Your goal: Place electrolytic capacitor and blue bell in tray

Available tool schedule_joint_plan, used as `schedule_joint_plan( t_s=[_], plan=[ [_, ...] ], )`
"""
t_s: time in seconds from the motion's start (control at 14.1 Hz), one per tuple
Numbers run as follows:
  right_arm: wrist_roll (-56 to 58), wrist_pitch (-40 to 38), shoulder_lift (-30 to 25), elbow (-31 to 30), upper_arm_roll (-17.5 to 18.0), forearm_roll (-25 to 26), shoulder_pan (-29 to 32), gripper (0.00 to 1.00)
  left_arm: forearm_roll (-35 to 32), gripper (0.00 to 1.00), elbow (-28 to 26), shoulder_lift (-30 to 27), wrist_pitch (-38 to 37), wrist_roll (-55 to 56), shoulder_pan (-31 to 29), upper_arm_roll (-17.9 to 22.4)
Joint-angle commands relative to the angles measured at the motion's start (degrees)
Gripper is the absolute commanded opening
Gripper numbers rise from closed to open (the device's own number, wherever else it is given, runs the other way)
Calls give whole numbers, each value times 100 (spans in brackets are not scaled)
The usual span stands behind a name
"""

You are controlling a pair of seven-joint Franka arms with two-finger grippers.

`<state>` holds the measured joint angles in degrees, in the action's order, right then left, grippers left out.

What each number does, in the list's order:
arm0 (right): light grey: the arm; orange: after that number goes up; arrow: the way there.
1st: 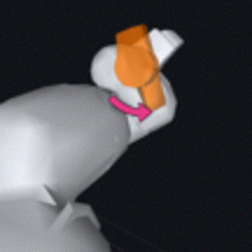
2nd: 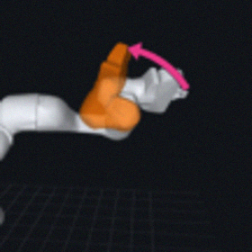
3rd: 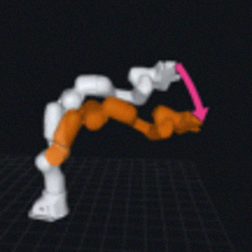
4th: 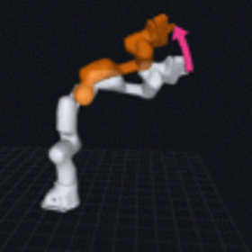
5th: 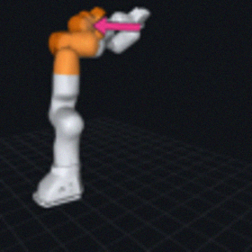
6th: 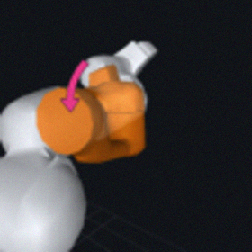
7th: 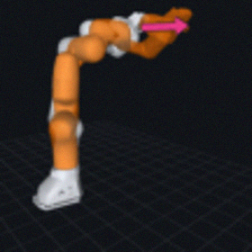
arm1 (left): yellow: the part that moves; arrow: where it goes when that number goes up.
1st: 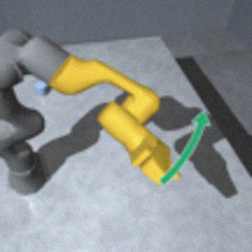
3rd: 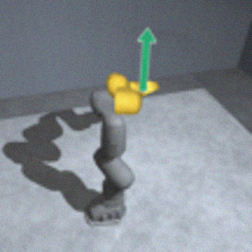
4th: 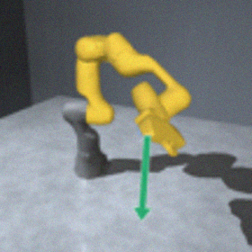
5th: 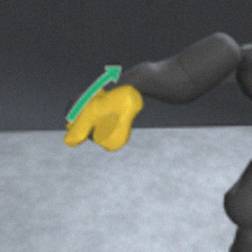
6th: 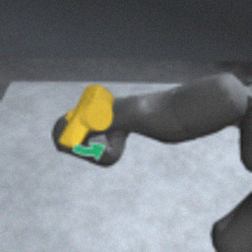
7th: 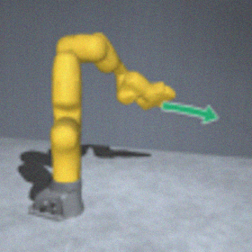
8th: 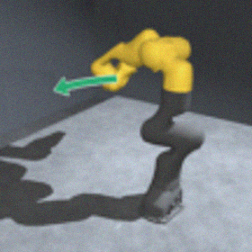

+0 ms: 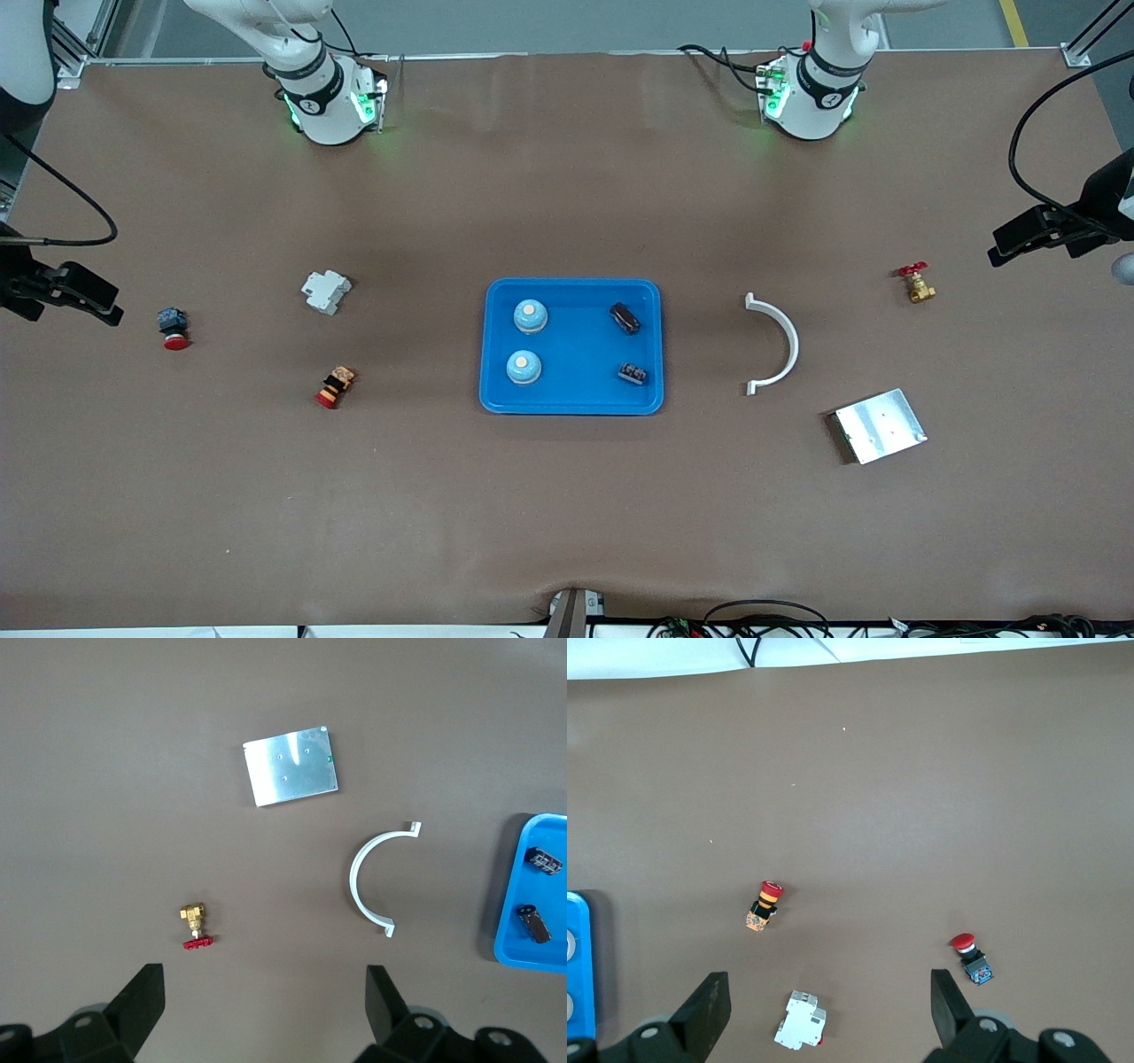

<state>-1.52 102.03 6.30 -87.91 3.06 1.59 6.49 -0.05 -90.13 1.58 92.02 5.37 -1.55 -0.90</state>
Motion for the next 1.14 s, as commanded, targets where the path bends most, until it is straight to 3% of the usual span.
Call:
schedule_joint_plan(
  t_s=[0.0,1.06],
  plan=[
    [20,-103,-164,-174,98,-290,265,100,93,100,39,-9,-105,-185,-39,-7],
    [20,-377,-121,-174,98,-264,266,100,93,100,39,44,-140,-194,14,-51]
  ],
)
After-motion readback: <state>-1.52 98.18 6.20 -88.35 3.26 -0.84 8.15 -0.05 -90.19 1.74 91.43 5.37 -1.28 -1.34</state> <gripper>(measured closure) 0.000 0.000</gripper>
